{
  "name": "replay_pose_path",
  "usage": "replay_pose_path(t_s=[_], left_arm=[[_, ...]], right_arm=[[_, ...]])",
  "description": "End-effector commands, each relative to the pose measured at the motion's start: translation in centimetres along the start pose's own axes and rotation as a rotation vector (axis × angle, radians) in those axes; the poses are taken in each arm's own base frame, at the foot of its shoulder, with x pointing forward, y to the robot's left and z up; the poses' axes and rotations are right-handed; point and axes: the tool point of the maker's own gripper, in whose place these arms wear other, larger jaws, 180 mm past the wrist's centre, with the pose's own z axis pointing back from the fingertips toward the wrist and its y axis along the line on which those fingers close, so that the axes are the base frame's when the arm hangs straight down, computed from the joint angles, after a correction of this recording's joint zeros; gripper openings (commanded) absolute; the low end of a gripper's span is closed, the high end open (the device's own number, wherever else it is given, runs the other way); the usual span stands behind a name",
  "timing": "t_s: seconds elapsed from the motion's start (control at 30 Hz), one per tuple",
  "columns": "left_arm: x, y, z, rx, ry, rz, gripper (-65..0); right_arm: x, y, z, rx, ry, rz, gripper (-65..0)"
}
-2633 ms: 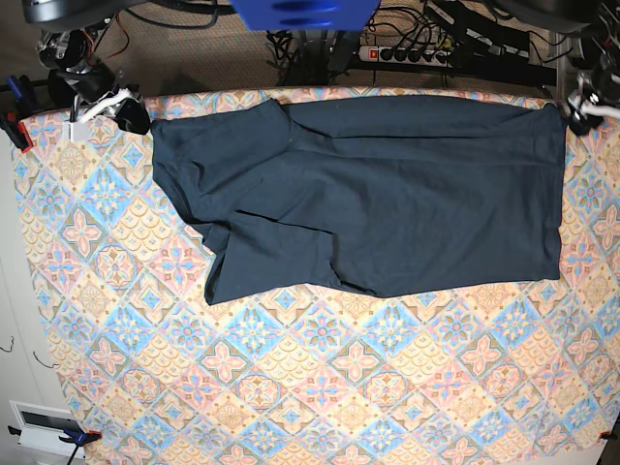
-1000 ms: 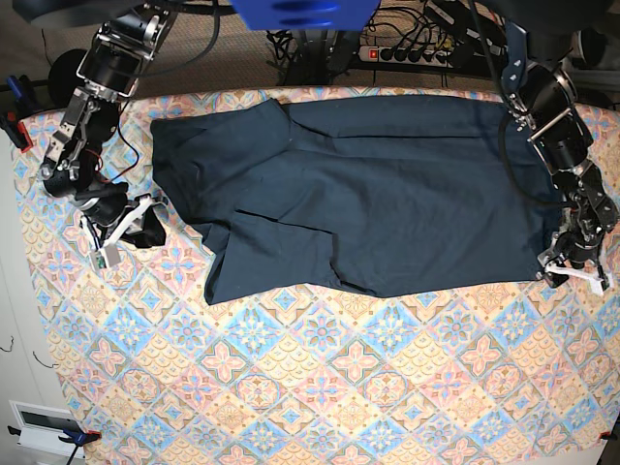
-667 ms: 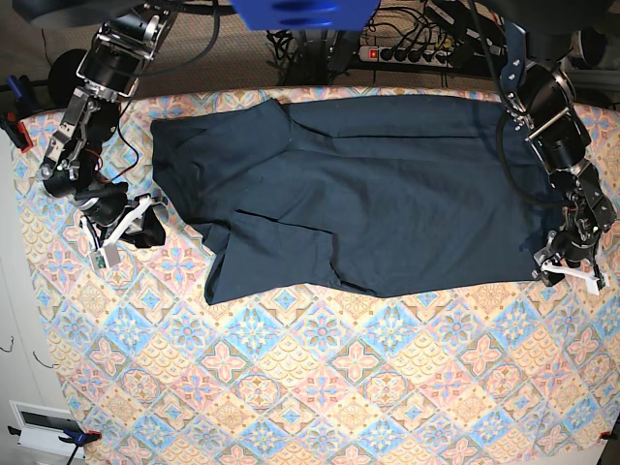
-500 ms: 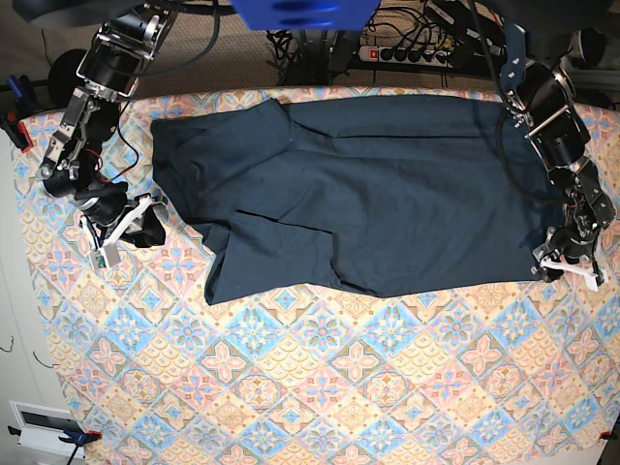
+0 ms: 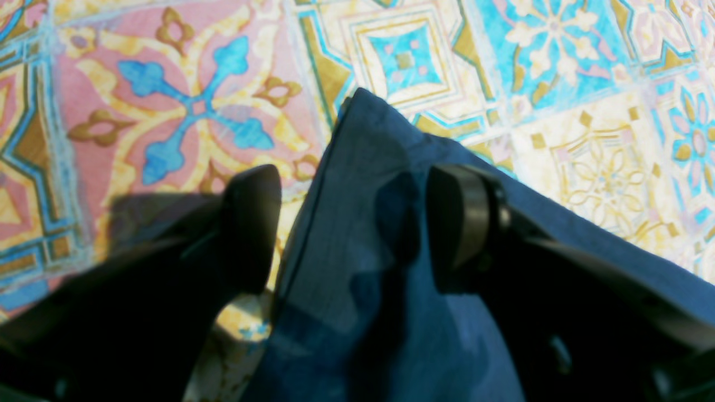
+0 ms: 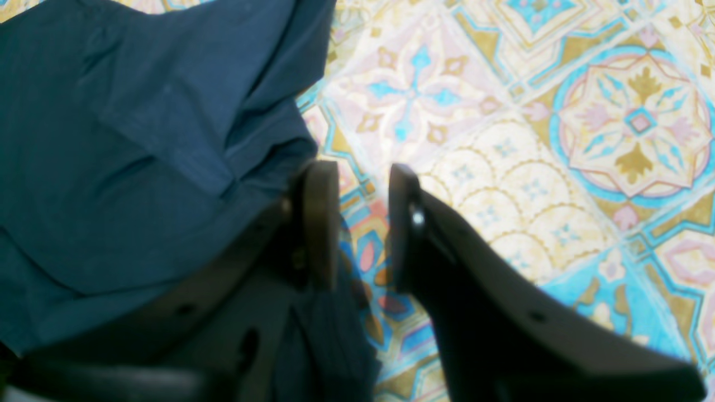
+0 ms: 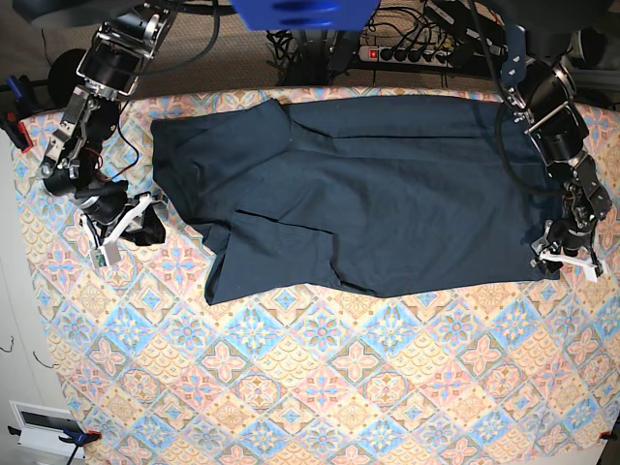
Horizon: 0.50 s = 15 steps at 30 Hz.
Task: Layout the t-shirt on the table in an organized manner, then fold the t-shirt properly
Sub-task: 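Release the shirt and move both grippers to the opposite shirt edge, then grasp the hem-side edge with both grippers and lift it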
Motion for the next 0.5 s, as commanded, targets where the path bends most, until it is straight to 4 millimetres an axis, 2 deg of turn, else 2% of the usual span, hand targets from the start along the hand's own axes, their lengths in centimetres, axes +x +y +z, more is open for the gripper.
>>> replay_pose_path(t_s=[0.0, 0.17, 0.37, 0.47], left_arm=[[-1.0, -1.0, -0.2, -0.023, 0.048, 0.0, -33.1], [-1.5, -1.5, -0.3, -0.032, 0.056, 0.005, -63.7], [-1.4, -1.3, -0.3, -0.03, 0.049, 0.008, -65.0], [0.0, -1.6, 0.0, -0.035, 0.012, 0.0, -65.0]], right_arm=[[2.1, -0.1, 0.5, 0.0, -0.06, 0.026, -49.9], [2.2, -0.1, 0.5, 0.0, -0.063, 0.027, -50.0], [2.2, -0.1, 0.5, 0.001, -0.062, 0.027, -49.7], [2.1, 0.8, -0.2, 0.028, -0.048, 0.042, -49.7]])
